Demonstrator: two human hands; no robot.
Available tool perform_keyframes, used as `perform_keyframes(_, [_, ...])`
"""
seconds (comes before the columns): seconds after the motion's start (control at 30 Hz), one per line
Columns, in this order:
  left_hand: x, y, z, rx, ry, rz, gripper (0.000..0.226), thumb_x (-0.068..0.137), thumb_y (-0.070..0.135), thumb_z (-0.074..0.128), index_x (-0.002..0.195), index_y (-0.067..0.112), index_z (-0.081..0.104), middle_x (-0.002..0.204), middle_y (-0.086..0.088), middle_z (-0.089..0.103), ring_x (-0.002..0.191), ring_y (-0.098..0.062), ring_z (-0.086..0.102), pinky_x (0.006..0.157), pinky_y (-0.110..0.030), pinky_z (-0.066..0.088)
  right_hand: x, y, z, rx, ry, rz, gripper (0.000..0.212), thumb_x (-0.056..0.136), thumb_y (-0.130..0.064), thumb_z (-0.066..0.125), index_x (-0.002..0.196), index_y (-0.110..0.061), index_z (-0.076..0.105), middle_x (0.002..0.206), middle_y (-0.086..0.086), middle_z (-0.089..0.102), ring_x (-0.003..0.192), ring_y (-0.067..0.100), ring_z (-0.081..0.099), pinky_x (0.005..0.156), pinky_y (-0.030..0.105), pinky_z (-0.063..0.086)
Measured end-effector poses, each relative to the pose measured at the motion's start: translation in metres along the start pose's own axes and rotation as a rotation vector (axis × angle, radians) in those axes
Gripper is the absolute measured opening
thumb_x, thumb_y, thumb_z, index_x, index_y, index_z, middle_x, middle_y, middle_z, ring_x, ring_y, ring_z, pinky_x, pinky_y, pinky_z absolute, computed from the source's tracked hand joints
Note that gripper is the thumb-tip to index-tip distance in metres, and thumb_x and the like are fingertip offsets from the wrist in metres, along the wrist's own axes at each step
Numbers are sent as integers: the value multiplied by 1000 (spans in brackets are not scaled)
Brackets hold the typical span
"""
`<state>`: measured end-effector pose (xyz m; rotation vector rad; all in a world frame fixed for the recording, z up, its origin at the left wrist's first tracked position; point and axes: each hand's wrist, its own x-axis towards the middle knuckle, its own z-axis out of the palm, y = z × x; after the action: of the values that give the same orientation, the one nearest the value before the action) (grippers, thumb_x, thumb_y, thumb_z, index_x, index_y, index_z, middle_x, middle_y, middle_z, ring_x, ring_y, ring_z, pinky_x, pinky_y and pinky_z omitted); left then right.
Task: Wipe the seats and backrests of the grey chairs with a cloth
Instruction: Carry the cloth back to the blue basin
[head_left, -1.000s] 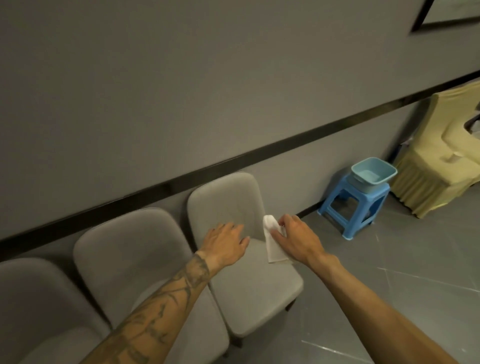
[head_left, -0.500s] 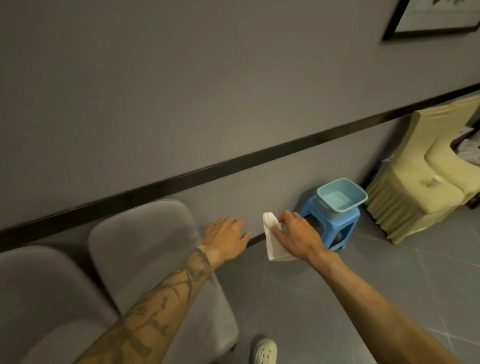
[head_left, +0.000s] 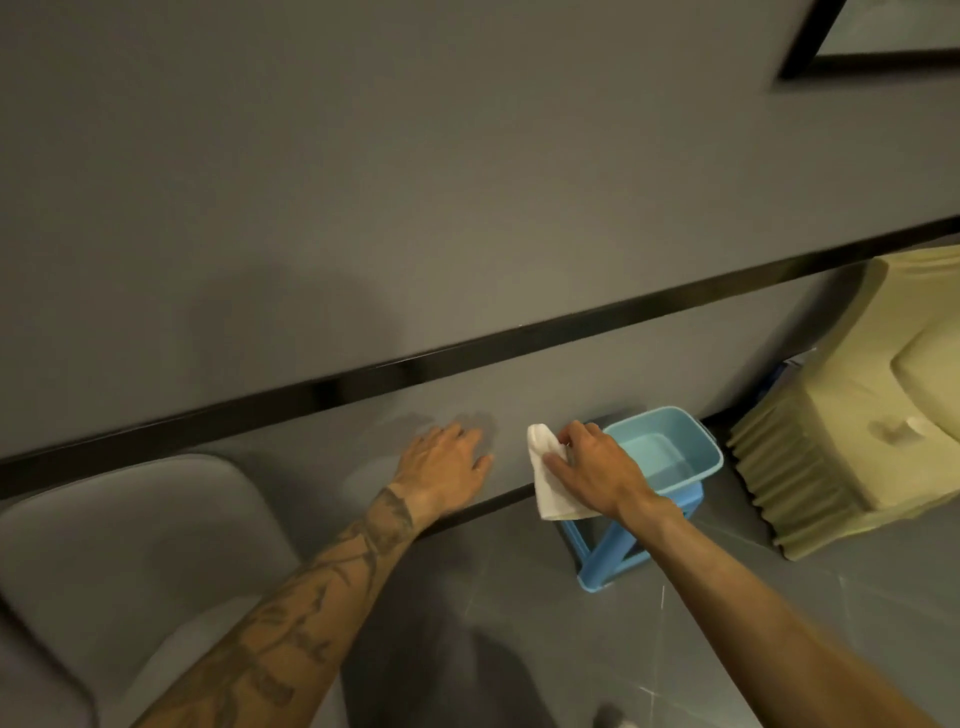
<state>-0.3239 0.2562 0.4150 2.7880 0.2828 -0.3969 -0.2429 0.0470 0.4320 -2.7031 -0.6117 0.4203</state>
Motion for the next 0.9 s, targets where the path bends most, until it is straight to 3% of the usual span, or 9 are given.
perform_keyframes(0.5, [182,207,62,-83,-33,-269,59,112,47,37,163,18,34,160,-11,46,145,-32,44,121,-42,34,185,271,-62,-73,-216,-147,34,97,-42,56,117,-14,53,122,11,56,114,35,55,95,43,47])
perform_keyframes(0.7, [252,224,121,-90,-112,-280,57,112,46,37,162,19,36,158,-10,47,144,-32,43,117,-42,34,239,348,-26,-184,-246,-140,34,97,-44,55,118,-18,55,118,10,54,108,36,57,89,44,49])
perform_keyframes(0.9, [326,203,223,-124,-162,-321,57,111,48,35,162,23,35,159,-7,45,147,-30,40,120,-42,31,311,415,63,-281,-283,-159,32,98,-44,52,119,-21,54,117,7,53,108,33,57,87,42,46])
